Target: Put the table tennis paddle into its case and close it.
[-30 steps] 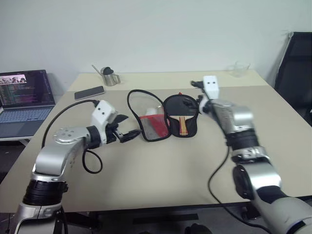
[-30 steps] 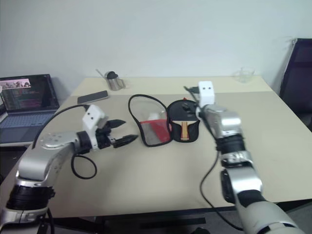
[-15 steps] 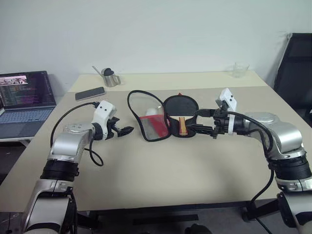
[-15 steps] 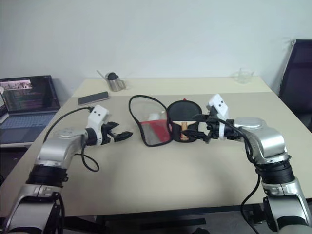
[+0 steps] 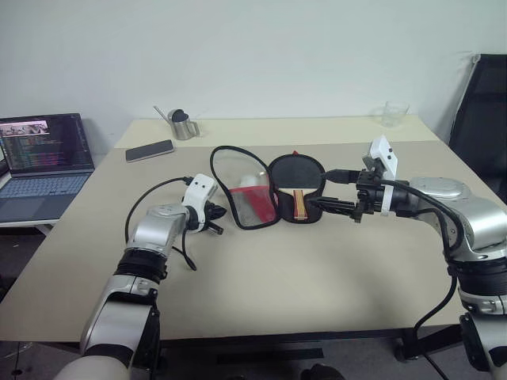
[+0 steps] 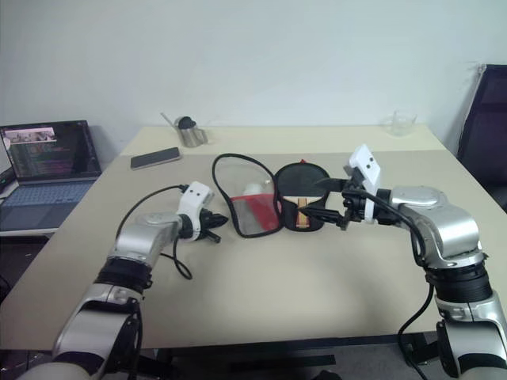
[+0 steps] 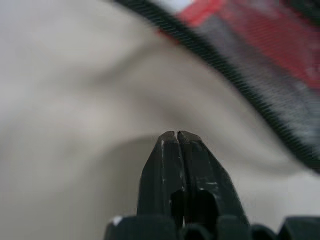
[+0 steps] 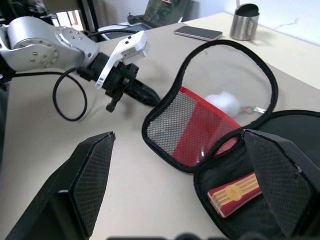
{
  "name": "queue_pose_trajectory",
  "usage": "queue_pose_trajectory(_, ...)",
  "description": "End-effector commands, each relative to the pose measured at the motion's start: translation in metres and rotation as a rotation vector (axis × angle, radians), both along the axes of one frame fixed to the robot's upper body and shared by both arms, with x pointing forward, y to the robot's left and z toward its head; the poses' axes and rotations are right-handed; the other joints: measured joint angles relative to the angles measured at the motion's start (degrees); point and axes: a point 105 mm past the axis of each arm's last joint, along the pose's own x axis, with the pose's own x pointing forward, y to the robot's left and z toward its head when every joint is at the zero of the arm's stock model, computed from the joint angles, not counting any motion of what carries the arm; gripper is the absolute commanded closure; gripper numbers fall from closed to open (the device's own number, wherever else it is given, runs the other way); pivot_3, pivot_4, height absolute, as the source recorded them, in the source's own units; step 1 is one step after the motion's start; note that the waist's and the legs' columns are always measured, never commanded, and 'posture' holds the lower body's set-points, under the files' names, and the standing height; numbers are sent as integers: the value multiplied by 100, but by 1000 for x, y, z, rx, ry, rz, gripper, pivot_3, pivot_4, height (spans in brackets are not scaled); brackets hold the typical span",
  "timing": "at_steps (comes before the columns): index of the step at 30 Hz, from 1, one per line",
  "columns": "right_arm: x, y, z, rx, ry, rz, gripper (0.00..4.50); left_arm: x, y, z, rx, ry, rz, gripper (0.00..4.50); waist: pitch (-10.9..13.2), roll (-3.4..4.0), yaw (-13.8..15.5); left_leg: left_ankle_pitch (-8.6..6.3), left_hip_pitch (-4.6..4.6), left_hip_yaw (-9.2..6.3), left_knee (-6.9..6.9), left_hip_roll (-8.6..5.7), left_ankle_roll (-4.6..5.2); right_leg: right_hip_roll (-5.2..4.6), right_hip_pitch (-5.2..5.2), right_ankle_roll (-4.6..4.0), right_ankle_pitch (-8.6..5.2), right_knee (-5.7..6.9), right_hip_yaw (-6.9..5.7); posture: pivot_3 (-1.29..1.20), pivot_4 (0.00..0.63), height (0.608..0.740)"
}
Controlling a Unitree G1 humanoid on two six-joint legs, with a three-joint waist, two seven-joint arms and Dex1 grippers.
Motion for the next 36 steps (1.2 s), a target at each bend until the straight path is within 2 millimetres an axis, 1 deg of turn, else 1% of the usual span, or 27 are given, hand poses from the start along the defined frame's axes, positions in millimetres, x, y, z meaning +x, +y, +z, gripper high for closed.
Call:
queue_pose_trajectory(1, -3, -4, 15, 3, -67, -9, 0, 0, -26, 38, -64, -112, -94, 4486, 0, 0, 1, 1, 0, -1, 0, 0, -1, 0, 0, 0, 0, 0, 0, 0, 150, 740)
queue_pose_trajectory(2, -3, -6, 15, 0, -70, -15, 0, -5, -39, 47, -114, -128, -146, 4486, 0, 0, 2, 2, -1, -2, 0, 0, -3, -1, 0, 0, 0, 0, 0, 0, 150, 740)
queue_pose_trajectory(3, -3, -7, 15, -1, -72, -19, 0, -9, -47, 54, -149, -136, -183, 4486, 1, -1, 7, 2, -2, -2, 0, 0, -4, -2, 0, 0, 0, -1, 0, 0, 150, 740)
queue_pose_trajectory(5, -2, -14, 19, -1, -88, -44, 0, -24, -80, 70, -193, -183, -328, 4486, 1, -2, 11, 3, -4, -4, 1, -2, -4, -5, 1, 0, 0, -2, -1, 0, 150, 740)
queue_pose_trajectory(7, 0, -20, 24, 3, -101, -72, 0, -36, -104, 79, -224, -207, -417, 4486, 1, -2, 20, 3, -7, -4, 1, -5, -5, -8, 1, 0, 0, -5, -2, 0, 150, 740)
queue_pose_trajectory(8, 0, -22, 25, 2, -106, -82, 0, -38, -112, 81, -230, -212, -428, 4486, 1, -2, 27, 4, -7, -5, 1, -5, -7, -8, 3, 0, 0, -7, -2, 0, 150, 740)
queue_pose_trajectory(10, 1, -28, 27, -5, -122, -107, 0, -39, -128, 78, -207, -206, -435, 4486, 1, -2, 41, 4, -4, -4, 1, -5, -7, -8, 6, 1, 0, -8, -2, 0, 150, 740)
queue_pose_trajectory(12, 4, -38, 32, 2, -139, -159, 0, -37, -156, 64, -163, -185, -417, 4486, 1, -2, 42, 4, 5, -1, 1, -3, -6, -7, 11, 1, 0, -6, -1, 0, 150, 740)
queue_pose_trajectory(13, 4, -41, 34, 8, -143, -178, 0, -37, -165, 56, -141, -173, -407, 4486, 1, -2, 63, 3, 6, -2, 1, -4, -5, -6, 15, 1, 0, -5, -3, 0, 150, 740)
queue_pose_trajectory(14, 5, -42, 34, 11, -145, -194, 0, -36, -170, 48, -110, -164, -392, 4486, 0, -4, 75, -1, 7, -2, 2, -6, 3, -6, 17, 3, 2, -6, -2, 0, 150, 740)
queue_pose_trajectory(15, 5, -44, 34, 9, -143, -210, 0, -35, -171, 39, -84, -149, -370, 4486, 0, -4, 78, -1, 8, 0, 3, -7, 4, -6, 18, 4, 2, -6, -1, 0, 150, 740)
queue_pose_trajectory(17, 5, -46, 33, 12, -137, -232, 0, -30, -164, 28, -41, -142, -324, 4486, 0, -4, 61, -1, 10, 5, 3, -5, 4, -6, 17, 4, 2, -4, 3, 0, 150, 740)
queue_pose_trajectory(18, 5, -47, 32, 16, -133, -245, 0, -27, -157, 30, -45, -156, -305, 4486, 0, -4, 37, -1, 13, 8, 1, -1, 4, -3, 15, 4, 2, -1, 4, 0, 150, 740)
queue_pose_trajectory(20, 5, -49, 31, 54, -111, -262, 0, -25, -142, 46, -104, -183, -298, 4486, 0, -4, 4, -1, 15, 9, 0, 6, 4, 3, 13, 4, 2, 5, 7, 0, 150, 740)
queue_pose_trajectory(22, 8, -49, 27, 102, -77, -299, 0, -27, -128, 71, -183, -236, -330, 4486, 0, -4, -23, -1, 15, 9, 1, 8, 4, 5, 10, 3, 2, 11, 8, 0, 150, 740)
queue_pose_trajectory(23, 18, -50, 25, 166, -32, -365, 0, -32, -118, 86, -231, -256, -361, 4486, 0, -4, -28, -1, 17, 10, 1, 9, 3, 5, 10, 3, 3, 12, 7, 0, 150, 740)
queue_pose_trajectory(25, 34, -51, 17, 251, 44, -469, 0, -39, -103, 106, -290, -288, -390, 4486, -1, -4, -39, 5, 19, 9, 4, 13, -7, 5, 12, 0, 4, 13, 10, 0, 150, 740)
queue_pose_trajectory(26, 41, -51, 12, 290, 89, -517, 0, -41, -94, 113, -315, -294, -391, 4323, -1, -3, -33, 6, 19, 9, 4, 13, -9, 5, 12, -2, 6, 12, 12, 0, 150, 740)
queue_pose_trajectory(28, 58, -52, -11, 372, 233, -637, 0, -46, -70, 119, -320, -305, -389, 3883, -1, -3, -11, 9, 19, 4, 4, 7, -14, 2, 13, -3, 6, 12, 10, 0, 150, 740)
queue_pose_trajectory(29, 64, -52, -23, 408, 313, -689, 0, -49, -59, 118, -308, -304, -393, 3601, -2, -3, -16, 10, 19, 3, 4, 7, -16, 2, 13, -3, 6, 10, 10, 0, 150, 740)
queue_pose_trajectory(31, 72, -49, -41, 447, 413, -756, 0, -56, -43, 114, -277, -298, -395, 2822, -3, -1, -12, 10, 18, 3, 1, 5, -16, 2, 11, -5, 7, 11, 13, 0, 150, 740)
queue_pose_trajectory(34, 80, -50, -62, 491, 523, -847, 0, -68, -22, 109, -243, -287, -393, 1741, -3, -1, -7, 10, 10, 3, -2, 2, -16, 0, 6, -5, 6, 3, 12, 0, 150, 740)
queue_pose_trajectory(36, 83, -51, -68, 527, 578, -876, 0, -72, -14, 107, -233, -284, -388, 987, -3, -1, 15, 10, 2, -1, -2, 0, -16, 0, 5, -5, 7, -4, 7, 0, 150, 740)
